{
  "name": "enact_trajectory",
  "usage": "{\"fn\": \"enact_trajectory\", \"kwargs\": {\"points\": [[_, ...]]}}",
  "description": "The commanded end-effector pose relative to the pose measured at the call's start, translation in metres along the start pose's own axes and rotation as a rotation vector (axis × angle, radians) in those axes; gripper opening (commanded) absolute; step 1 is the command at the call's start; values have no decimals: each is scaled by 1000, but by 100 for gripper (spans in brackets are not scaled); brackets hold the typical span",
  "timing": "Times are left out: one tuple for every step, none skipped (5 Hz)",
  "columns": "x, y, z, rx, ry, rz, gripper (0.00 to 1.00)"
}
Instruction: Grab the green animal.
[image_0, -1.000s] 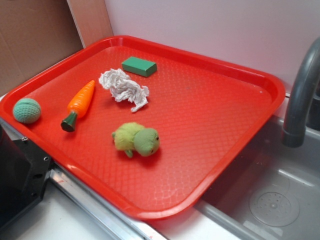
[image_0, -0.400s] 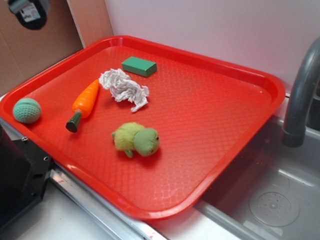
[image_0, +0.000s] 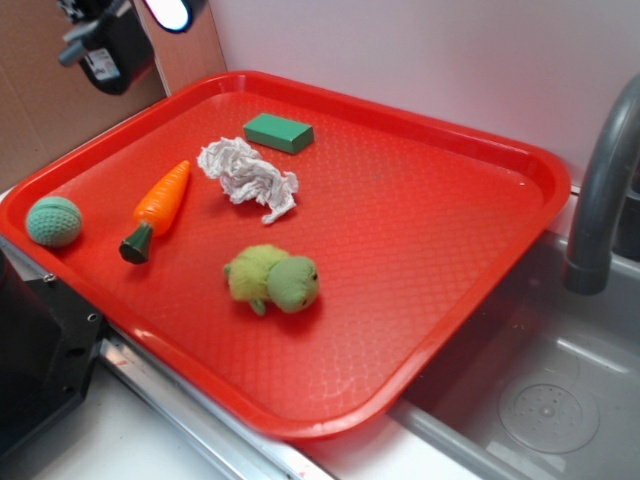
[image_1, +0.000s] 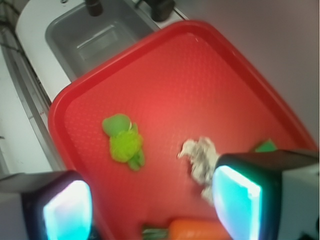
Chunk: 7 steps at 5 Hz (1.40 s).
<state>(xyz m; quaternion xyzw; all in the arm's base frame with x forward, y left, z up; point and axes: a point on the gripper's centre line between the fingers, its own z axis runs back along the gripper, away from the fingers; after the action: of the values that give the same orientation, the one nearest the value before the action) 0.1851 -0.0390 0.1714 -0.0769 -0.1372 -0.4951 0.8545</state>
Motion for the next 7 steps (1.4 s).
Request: {"fn": "enact_trajectory", "kwargs": {"points": [[17,-21,-17,11,1,-192,100],[20,-30,-39,13,61,-183,100],[20,-34,-66,37,126,-130,100],[19,-44,-94,88,118,-70,100],[14,-44,-120,87,103,-85,100],[7,-37,-152,116,162,-56,100],[3,-30,-165,111,175,-49,100]]}}
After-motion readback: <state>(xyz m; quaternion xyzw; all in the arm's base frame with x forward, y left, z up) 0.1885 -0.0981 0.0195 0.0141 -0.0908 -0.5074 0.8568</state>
